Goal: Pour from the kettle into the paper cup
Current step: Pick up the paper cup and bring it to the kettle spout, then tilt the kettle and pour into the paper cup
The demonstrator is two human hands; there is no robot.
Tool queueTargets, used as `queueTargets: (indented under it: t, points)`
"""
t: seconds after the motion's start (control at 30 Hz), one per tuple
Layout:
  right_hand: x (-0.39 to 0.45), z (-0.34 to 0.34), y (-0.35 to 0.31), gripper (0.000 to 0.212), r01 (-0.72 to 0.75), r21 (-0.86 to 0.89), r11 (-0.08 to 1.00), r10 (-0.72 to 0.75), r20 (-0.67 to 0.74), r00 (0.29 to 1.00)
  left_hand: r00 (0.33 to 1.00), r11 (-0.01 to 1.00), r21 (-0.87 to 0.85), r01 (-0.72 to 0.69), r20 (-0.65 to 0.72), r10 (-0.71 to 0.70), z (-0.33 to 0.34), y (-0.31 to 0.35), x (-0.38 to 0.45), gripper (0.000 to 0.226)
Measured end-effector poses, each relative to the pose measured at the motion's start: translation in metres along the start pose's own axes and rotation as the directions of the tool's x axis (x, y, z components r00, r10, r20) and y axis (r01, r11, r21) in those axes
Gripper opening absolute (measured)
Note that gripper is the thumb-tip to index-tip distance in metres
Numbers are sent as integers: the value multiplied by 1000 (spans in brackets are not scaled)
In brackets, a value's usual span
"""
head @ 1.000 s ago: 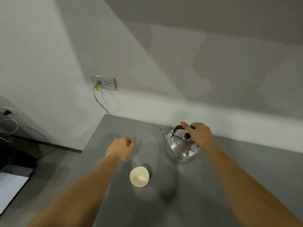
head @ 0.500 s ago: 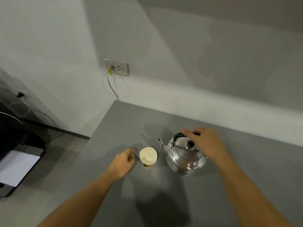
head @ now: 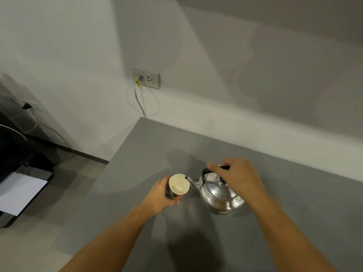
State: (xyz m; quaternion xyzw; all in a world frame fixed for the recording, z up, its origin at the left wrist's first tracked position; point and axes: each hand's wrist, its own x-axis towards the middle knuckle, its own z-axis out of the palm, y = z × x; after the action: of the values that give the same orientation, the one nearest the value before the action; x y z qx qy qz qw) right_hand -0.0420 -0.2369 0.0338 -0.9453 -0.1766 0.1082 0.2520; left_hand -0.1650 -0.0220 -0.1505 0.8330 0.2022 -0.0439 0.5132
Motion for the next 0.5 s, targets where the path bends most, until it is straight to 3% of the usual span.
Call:
queueTargets:
  t: [0.5]
  points:
    - [8,10,-34,59,32,-253,967,-11,87,996,998,999,-37,-32,-48,30,6,8,1,70]
